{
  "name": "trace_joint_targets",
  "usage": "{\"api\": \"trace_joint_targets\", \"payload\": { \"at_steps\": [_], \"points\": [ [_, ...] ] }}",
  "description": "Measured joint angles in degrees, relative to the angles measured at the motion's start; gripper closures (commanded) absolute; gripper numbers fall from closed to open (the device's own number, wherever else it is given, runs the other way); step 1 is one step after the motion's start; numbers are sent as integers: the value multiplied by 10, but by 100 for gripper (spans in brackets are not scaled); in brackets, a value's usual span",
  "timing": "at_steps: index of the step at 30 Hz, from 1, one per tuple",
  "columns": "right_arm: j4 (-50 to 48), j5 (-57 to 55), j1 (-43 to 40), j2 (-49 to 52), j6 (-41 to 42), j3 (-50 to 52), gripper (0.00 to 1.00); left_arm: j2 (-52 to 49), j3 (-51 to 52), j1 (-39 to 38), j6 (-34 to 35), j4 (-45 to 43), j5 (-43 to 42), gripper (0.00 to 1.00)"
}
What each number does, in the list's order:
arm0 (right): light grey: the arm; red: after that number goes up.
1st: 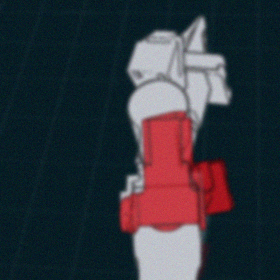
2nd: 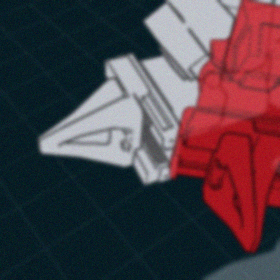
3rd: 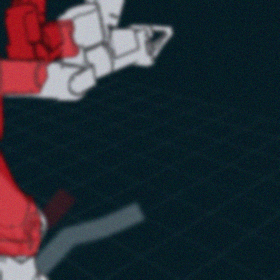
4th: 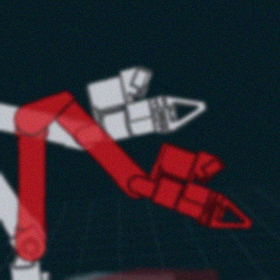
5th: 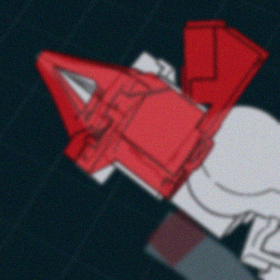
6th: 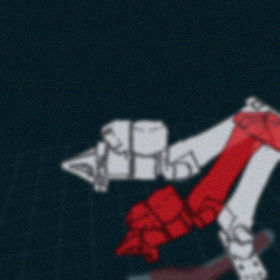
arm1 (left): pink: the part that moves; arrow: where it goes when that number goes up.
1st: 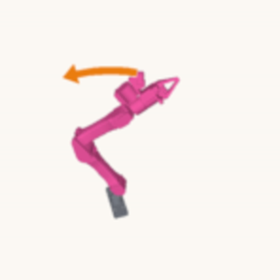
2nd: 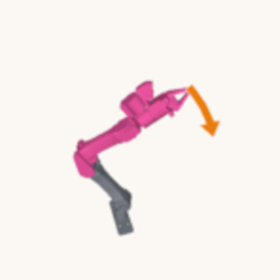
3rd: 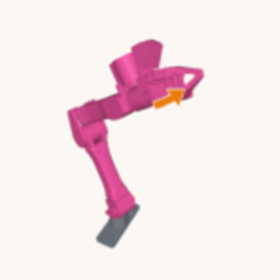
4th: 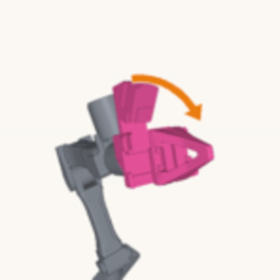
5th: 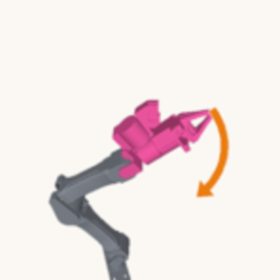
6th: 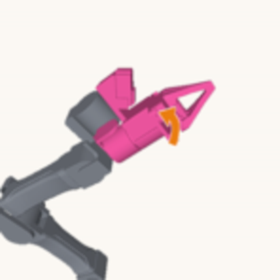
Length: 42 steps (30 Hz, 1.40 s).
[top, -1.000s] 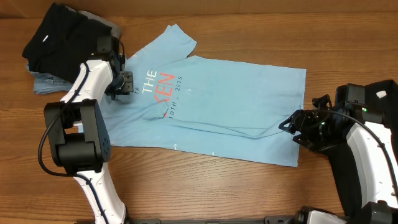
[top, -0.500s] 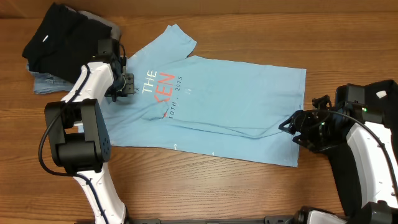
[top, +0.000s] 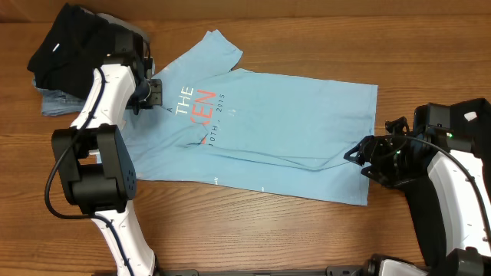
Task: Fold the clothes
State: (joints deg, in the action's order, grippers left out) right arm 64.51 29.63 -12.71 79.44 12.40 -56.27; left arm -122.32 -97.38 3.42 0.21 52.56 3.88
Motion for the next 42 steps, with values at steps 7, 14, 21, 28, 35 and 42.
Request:
{"api": "trace_joint_targets", "payload": {
  "at_steps": [7,14,21,28,35,42],
  "points": [
    [-4,0,0,0,0,0,34,0,-1,0,0,-12,-31,96],
    [-6,0,0,0,0,0,34,0,-1,-6,0,-34,-59,96],
    [-6,0,0,0,0,0,34,0,-1,-20,-4,-53,-67,96],
    [-7,0,0,0,0,0,34,0,-1,-23,-8,-56,-46,42],
    [-7,0,0,0,1,0,29,0,-7,-21,-10,-1,-4,46],
    [-15,-64,0,0,25,0,43,0,-57,-3,-5,122,7,59]
  ]
}}
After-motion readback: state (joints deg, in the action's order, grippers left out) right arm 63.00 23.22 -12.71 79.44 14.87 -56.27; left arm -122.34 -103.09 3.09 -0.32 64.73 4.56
